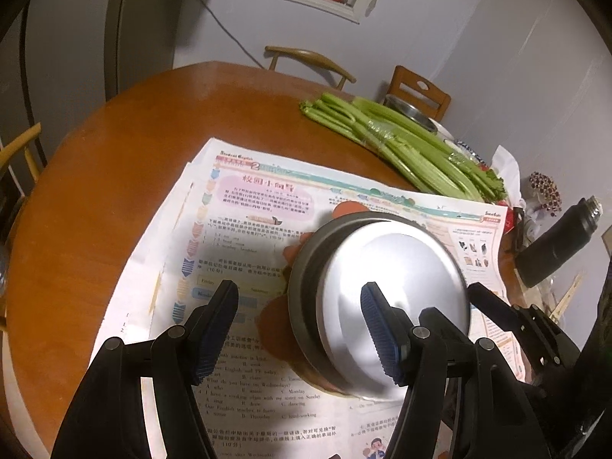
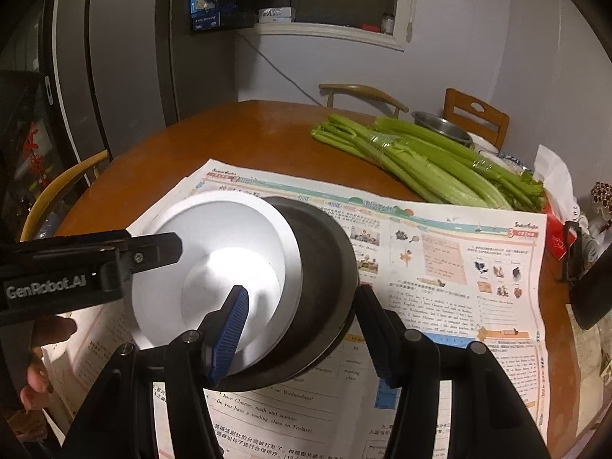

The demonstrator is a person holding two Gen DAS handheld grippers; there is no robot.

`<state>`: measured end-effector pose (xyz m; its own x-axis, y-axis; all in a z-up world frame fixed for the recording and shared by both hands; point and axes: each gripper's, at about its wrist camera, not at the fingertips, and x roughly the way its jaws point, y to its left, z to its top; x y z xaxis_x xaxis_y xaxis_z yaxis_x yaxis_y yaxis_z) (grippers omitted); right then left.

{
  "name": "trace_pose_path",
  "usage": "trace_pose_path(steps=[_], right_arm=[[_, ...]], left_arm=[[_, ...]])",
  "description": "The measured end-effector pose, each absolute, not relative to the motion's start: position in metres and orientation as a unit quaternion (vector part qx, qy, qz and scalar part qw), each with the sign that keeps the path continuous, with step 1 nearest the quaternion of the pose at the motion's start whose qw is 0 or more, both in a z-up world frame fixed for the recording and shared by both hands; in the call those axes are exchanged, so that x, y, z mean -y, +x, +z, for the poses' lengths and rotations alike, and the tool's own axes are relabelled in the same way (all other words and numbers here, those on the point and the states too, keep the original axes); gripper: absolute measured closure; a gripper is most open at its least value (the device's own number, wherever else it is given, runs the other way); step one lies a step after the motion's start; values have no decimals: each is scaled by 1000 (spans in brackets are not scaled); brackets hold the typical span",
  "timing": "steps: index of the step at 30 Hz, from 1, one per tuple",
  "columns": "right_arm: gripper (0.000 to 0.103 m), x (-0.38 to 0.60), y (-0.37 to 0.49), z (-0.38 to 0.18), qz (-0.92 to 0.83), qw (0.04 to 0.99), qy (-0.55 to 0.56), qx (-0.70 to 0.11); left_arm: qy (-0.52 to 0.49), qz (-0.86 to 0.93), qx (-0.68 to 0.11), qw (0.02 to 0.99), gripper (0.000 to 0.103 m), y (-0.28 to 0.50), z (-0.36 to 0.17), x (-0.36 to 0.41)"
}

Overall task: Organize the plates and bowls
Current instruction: 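Lower the nested bowls onto the grey plate and open the left tool, then lift the left tool away from the bowl-and-plate stack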

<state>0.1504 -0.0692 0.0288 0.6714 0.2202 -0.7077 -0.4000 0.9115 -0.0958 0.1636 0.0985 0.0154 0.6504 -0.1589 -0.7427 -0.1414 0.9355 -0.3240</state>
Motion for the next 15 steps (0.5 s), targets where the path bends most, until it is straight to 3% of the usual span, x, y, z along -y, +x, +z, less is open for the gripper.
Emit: trace_pose_path(steps=[15], right_arm=[[46, 84, 108, 51, 179, 918, -108, -337]], left_arm=[[-153, 9, -387, 909, 35, 115, 37, -74]])
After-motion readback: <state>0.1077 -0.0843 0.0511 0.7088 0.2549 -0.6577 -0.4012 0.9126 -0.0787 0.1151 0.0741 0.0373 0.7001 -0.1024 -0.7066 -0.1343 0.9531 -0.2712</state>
